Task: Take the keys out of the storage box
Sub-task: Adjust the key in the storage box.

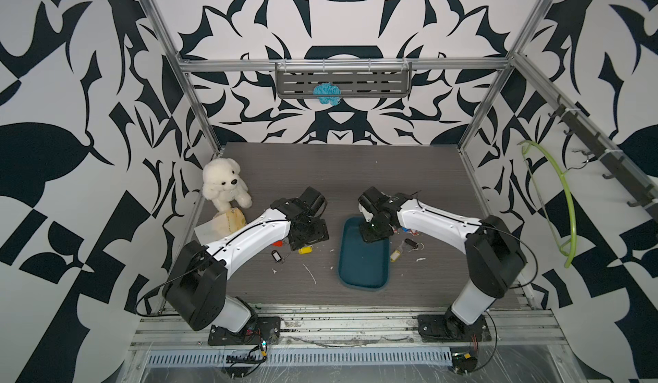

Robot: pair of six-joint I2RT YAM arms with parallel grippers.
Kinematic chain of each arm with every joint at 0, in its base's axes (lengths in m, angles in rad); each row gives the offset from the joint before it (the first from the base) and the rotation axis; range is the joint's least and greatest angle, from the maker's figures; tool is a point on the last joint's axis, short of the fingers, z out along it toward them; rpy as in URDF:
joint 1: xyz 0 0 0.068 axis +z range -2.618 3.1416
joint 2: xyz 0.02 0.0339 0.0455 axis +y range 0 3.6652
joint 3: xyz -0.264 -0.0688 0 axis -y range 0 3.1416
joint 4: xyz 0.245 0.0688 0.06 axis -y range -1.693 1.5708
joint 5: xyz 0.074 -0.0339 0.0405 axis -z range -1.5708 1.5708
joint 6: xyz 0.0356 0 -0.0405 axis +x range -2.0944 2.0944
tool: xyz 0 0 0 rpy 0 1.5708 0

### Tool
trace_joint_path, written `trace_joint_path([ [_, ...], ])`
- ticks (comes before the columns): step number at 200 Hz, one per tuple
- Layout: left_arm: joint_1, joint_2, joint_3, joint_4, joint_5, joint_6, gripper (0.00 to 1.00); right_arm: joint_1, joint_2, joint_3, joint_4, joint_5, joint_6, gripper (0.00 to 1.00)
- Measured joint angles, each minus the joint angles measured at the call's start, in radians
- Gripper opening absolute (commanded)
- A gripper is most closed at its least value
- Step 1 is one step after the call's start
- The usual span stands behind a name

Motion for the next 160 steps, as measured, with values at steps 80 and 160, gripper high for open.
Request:
trace_joint_path([
  [80,-0.017,0.001,0.003,0.0,-0.005,-0.004,0.8,-0.014,0.048,-0.124,0.182,0.153,0.021,0.0],
  [160,-0.033,0.0,0.003,0.003,-0.009,-0.012,0.8,0.01,0.064,-0.129,0.225,0.338,0.099,0.0],
])
